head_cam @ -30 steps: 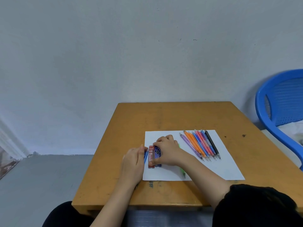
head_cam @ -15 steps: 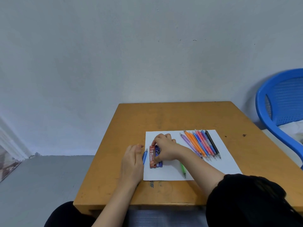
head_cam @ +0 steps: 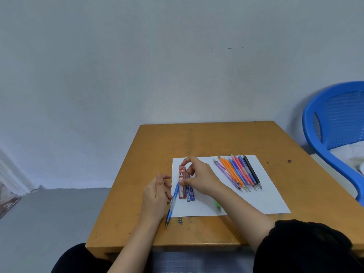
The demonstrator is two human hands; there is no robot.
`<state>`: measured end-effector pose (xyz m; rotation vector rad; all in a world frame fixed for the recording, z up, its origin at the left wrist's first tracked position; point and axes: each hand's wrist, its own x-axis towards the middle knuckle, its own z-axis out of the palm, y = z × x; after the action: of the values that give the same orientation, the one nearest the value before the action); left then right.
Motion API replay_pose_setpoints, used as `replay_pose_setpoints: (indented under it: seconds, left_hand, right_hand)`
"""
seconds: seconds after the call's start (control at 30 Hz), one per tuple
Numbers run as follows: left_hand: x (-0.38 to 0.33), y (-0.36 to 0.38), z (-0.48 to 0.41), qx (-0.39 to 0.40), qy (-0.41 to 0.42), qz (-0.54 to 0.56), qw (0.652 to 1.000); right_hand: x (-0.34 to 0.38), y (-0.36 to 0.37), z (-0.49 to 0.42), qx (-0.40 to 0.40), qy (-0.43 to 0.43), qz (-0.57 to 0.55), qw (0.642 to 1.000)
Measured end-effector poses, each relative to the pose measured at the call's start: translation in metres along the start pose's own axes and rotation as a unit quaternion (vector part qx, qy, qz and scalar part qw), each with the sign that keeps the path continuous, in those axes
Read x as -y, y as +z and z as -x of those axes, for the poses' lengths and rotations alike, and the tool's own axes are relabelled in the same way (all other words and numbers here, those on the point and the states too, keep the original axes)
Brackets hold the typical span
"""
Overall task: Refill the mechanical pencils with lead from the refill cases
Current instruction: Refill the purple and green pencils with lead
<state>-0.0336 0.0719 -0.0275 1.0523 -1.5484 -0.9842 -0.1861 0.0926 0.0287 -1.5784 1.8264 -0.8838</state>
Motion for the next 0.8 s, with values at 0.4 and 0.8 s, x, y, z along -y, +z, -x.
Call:
replay_pose_setpoints:
  seconds: [0.4, 0.8]
  left_hand:
    - [0.002, -0.001, 0.000, 0.006, 0.019, -0.013, 1.000]
    - [-0.003, -0.003, 0.006, 0.014, 0.118, -0.067, 0.991]
  right_hand:
    - [0.005, -0.007, 0.009, -0.095, -0.015, -0.157, 0.983]
    - [0.012, -0.008, 0.030, -0.156, -0.026, -0.248, 0.956]
